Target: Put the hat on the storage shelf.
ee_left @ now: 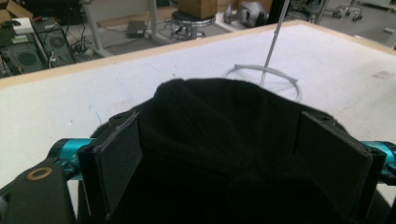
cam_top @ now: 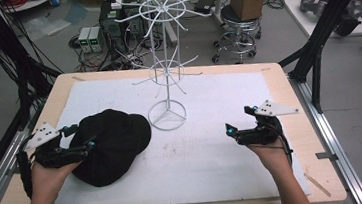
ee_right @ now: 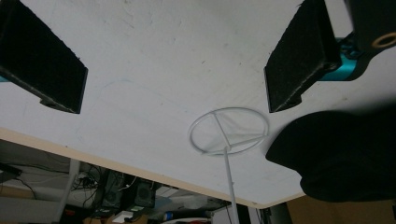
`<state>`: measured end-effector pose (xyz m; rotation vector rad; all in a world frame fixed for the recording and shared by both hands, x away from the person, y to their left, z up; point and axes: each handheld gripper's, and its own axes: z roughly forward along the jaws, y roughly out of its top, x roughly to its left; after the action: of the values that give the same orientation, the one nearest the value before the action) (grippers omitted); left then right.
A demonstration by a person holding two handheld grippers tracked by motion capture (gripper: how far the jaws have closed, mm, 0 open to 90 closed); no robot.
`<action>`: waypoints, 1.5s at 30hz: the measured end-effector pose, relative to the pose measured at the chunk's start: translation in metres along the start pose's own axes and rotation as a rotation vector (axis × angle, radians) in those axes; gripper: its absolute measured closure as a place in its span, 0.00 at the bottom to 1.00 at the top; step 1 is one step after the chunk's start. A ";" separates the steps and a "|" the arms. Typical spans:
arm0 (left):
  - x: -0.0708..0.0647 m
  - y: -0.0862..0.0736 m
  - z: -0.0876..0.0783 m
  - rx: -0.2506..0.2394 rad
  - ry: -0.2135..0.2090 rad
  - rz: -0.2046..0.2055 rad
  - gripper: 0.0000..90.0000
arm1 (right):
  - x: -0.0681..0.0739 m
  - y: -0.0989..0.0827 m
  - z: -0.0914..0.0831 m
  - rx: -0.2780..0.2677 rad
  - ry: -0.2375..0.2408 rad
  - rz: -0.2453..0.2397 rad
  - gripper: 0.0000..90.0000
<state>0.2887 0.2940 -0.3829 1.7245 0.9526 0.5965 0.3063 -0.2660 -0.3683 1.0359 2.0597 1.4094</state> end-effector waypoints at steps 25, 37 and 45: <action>-0.003 -0.032 0.017 0.122 -0.019 -0.014 0.22 | 0.000 0.000 0.002 0.007 0.005 -0.003 0.06; 0.000 -0.037 0.017 0.155 -0.063 -0.022 0.55 | 0.001 0.000 0.003 0.011 0.008 -0.002 0.06; 0.003 -0.034 0.012 0.121 -0.062 -0.043 0.74 | 0.001 0.000 0.004 0.013 0.008 -0.007 0.06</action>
<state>0.2885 0.2950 -0.4189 1.8140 0.9968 0.4623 0.3079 -0.2630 -0.3699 1.0290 2.0783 1.4007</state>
